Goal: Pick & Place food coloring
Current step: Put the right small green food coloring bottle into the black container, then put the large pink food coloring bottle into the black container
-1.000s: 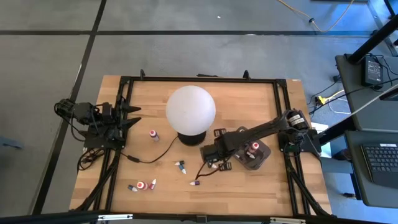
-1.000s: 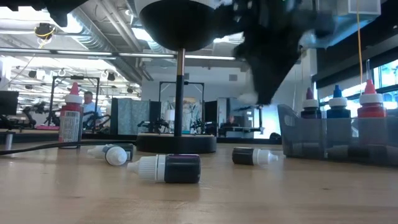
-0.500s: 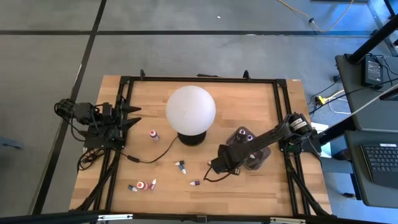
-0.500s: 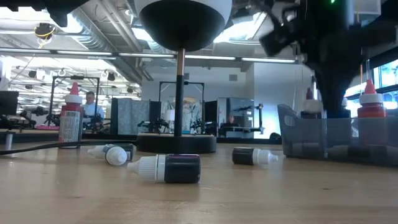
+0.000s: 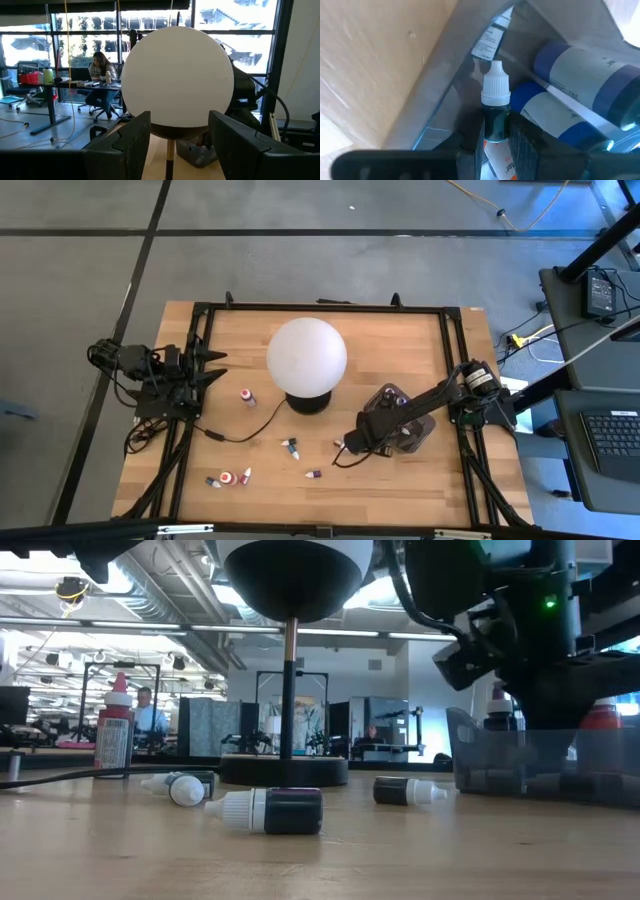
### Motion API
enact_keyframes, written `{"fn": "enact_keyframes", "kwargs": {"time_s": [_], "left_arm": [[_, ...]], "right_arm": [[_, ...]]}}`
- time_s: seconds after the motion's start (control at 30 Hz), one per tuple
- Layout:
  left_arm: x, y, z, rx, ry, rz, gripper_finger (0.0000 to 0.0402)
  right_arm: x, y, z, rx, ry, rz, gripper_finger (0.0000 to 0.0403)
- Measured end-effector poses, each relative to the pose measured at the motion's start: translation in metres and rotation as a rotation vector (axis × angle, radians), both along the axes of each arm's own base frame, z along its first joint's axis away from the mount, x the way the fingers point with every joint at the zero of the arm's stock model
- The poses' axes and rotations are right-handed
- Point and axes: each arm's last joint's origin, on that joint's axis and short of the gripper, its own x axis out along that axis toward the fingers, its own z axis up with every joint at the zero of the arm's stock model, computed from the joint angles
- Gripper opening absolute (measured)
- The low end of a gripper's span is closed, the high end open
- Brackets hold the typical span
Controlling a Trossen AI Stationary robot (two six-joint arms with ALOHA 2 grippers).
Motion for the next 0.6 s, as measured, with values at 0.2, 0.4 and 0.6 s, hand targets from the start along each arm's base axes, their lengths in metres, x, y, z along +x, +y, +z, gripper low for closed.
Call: {"fn": "enact_keyframes", "kwargs": {"time_s": [0.2,0.4,0.6], "left_arm": [[0.0,0.0,0.0,0.0,0.0,0.0,0.0196],[0.0,0.0,0.0,0.0,-0.001,0.0,0.0196],[0.0,0.0,0.0,0.0,-0.001,0.0,0.0196]], "right_arm": [[0.006,-0.003,0.005,-0.001,-0.043,-0.059,0.0113],[0.01,-0.002,0.021,-0.021,-0.034,-0.049,0.0175],[-0.004,0.016,0.058,-0.165,-0.204,0.101,0.0196]]}}
